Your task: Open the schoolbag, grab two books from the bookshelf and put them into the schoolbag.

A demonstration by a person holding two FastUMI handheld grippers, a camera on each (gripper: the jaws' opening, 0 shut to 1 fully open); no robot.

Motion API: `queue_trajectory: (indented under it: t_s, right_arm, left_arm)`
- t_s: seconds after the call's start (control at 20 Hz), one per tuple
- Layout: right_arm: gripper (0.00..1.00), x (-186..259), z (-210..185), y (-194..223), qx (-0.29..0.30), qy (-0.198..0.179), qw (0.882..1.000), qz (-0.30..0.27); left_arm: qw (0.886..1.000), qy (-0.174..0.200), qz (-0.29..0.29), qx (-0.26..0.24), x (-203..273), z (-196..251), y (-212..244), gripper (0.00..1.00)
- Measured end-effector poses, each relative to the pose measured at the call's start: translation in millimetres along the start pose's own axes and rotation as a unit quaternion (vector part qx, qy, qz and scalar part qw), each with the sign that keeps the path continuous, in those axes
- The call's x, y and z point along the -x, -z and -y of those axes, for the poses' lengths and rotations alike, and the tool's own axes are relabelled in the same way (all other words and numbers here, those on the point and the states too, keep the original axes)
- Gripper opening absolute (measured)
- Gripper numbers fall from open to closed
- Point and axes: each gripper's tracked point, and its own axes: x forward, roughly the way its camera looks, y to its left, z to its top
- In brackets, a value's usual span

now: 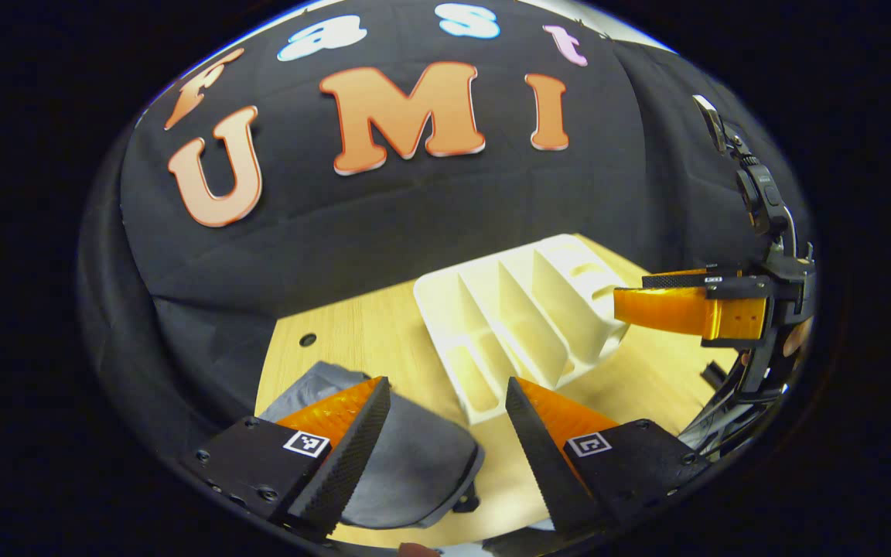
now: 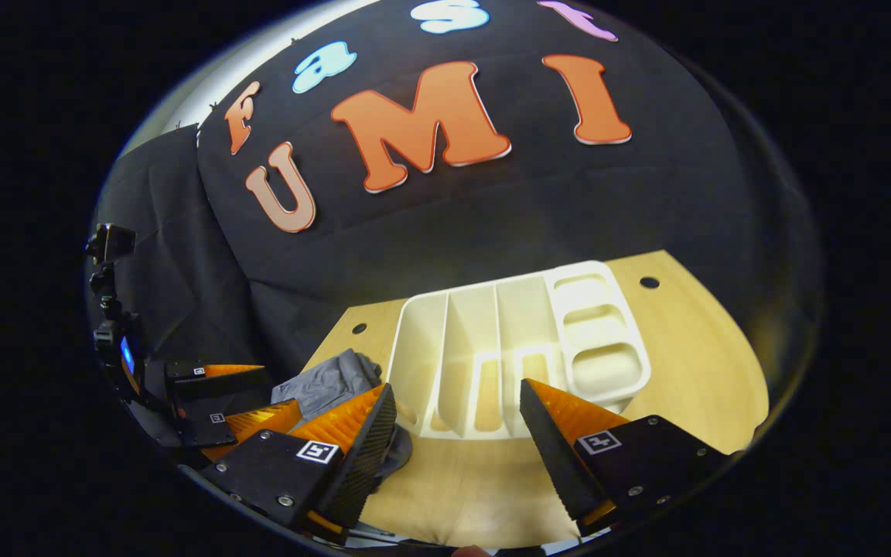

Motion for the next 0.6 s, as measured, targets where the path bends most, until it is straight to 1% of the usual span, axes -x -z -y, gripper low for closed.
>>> queue_trajectory:
  t_s: [0.1, 0.25, 0.4, 0.45, 0.5, 0.6]
  right_arm:
    - [0.96, 16, 21, -15, 0.028, 0.004, 0.999, 0.03]
    - [0.96, 43, 46, -31, 0.064, 0.003, 0.996, 0.067]
    - [0.96, 63, 56, -53, 0.087, 0.004, 0.99, 0.107]
    - [0.96, 70, 58, -61, 0.094, 0.004, 0.988, 0.124]
    - [0.96, 75, 60, -68, 0.102, 0.007, 0.985, 0.139]
    - [0.95, 83, 58, -79, 0.121, 0.008, 0.979, 0.164]
  left_arm:
    - [0.999, -0.015, 0.038, 0.02, 5, 22, -22, 0.96]
    - [0.993, -0.047, 0.097, 0.048, 21, 43, -58, 0.96]
    - [0.98, -0.089, 0.167, 0.06, 35, 52, -94, 0.95]
    - [0.975, -0.099, 0.19, 0.063, 42, 55, -105, 0.97]
    - [0.97, -0.107, 0.206, 0.066, 48, 57, -114, 0.95]
    - [0.961, -0.129, 0.233, 0.07, 59, 57, -125, 0.96]
